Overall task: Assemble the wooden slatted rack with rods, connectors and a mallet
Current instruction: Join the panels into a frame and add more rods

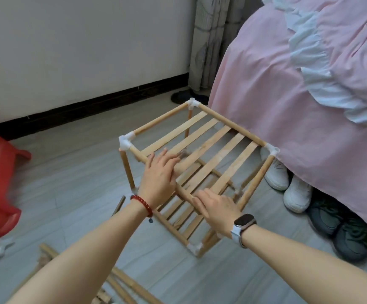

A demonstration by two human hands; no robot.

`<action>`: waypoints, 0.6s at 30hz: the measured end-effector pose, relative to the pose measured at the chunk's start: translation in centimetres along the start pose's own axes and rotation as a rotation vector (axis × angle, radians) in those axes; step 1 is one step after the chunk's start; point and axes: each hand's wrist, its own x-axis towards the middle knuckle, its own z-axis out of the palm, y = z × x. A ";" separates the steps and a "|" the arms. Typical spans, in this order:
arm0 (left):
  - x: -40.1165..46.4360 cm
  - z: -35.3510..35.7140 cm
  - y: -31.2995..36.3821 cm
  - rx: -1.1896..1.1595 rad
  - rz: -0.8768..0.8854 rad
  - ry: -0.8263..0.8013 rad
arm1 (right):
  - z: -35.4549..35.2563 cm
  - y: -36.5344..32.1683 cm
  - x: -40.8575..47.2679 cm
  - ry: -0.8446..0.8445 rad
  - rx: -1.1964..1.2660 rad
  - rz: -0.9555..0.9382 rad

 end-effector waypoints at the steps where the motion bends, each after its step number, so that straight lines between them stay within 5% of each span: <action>1: 0.0 -0.6 -1.0 0.115 0.008 0.018 | 0.0 0.7 -0.5 0.036 -0.024 -0.080; 5: 1.3 -2.6 -4.8 0.264 -0.239 -0.009 | -1.1 6.2 -2.1 0.209 -0.263 -0.257; 9: 1.5 -2.8 -5.7 -0.364 -0.445 0.104 | -3.8 10.4 -3.0 0.331 -0.400 -0.180; 12: -0.8 -1.6 -6.8 -0.638 -0.608 0.009 | -3.9 7.4 -1.2 0.354 -0.296 -0.116; 15: -3.4 -0.2 -7.4 -0.765 -0.634 -0.124 | -3.7 0.7 3.1 0.232 -0.062 -0.148; 18: -4.4 1.2 -6.9 -0.698 -0.452 -0.283 | -3.1 -4.4 7.5 0.031 0.118 -0.047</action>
